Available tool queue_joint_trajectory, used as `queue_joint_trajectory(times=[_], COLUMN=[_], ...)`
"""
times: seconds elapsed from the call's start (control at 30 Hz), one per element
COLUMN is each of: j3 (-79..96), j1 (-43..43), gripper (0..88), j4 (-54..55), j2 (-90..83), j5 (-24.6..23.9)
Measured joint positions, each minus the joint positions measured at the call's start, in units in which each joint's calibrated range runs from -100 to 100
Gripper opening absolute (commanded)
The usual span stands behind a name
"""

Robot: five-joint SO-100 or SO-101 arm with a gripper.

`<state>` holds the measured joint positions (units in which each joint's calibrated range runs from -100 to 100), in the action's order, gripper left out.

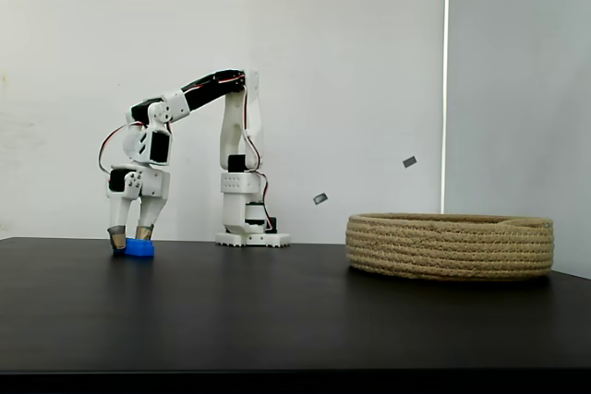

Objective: Place the lego blocks in the tray

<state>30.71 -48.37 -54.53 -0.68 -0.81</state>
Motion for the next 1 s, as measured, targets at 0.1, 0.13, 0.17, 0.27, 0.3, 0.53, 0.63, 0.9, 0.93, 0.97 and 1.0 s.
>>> queue_joint_trajectory(times=[0.1,0.13,0.17,0.27,0.3,0.53,0.63,0.9,0.93,0.97,1.0], j3=[1.0,1.0,1.0,-0.4,-1.6,-18.1,-25.0,-33.6,-33.6,-33.5,-32.8], j1=[1.1,1.4,1.7,3.2,3.9,13.0,18.6,36.6,39.2,41.8,44.3], gripper=[0.0,0.0,0.0,0.0,0.0,0.2,0.2,0.2,0.3,0.3,0.3], j4=[1.1,1.4,1.9,2.1,1.9,1.7,3.1,5.4,6.7,8.4,10.2], j2=[-0.2,-0.2,-0.3,-1.1,-1.7,-6.7,-7.0,-7.0,-7.0,-7.0,-7.0], j5=[0.4,0.3,-0.1,-1.1,-1.4,-3.6,-4.7,-6.1,-6.2,-6.2,-6.2])
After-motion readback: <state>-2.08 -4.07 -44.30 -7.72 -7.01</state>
